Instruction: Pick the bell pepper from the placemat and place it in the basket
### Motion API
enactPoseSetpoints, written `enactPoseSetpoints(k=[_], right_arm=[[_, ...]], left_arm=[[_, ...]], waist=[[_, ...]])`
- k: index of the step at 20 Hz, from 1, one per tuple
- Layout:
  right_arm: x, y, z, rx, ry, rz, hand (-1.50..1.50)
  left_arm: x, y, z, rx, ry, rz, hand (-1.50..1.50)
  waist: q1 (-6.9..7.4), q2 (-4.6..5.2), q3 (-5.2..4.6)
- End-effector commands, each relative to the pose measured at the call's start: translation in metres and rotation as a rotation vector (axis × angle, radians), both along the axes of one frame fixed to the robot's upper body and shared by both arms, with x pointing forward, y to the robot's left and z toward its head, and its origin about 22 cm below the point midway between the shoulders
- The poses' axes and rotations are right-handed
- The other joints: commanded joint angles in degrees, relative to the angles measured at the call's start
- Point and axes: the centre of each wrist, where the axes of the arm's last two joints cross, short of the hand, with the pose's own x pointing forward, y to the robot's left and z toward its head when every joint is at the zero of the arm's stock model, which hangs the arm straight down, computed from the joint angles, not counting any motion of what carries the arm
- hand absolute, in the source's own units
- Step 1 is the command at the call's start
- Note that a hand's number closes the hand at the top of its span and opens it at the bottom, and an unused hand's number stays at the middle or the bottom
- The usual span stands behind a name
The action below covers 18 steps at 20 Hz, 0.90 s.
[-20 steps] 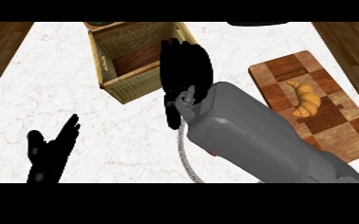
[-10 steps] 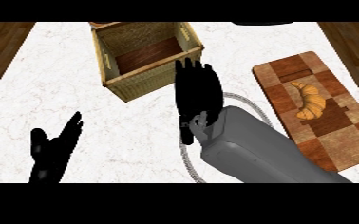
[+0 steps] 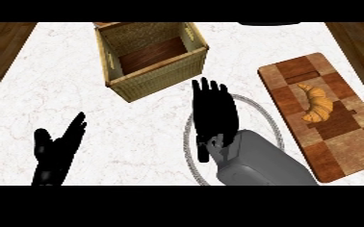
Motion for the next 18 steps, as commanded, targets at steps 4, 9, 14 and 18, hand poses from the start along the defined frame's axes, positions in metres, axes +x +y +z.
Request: enactPoseSetpoints(k=[4,9,14,18], right_arm=[[-0.012,-0.015,-0.002,-0.102,0.002,-0.195,-1.50],[-0.015,-0.006,-0.030,-0.101,0.005,-0.203,-1.50],[-0.027,-0.001,-0.047,-0.097,-0.002,-0.200,-1.50],[-0.026,-0.008,-0.053,-0.111,0.017,-0.187,-1.50]], left_arm=[[-0.022,-0.001,-0.022,-0.006,0.110,0.003,0.00],[-0.011,0.004,-0.008,-0.001,0.110,-0.018,0.00],[0.000,-0.008,-0.015,-0.017,0.104,-0.005,0.00],[-0.005,-0.008,-0.013,0.010,0.107,-0.013,0.00]], waist=[[0.57,0.43,-0.58],[1.40,0.68,-0.53],[1.12,0.80,-0.54],[1.38,0.76,-0.52]])
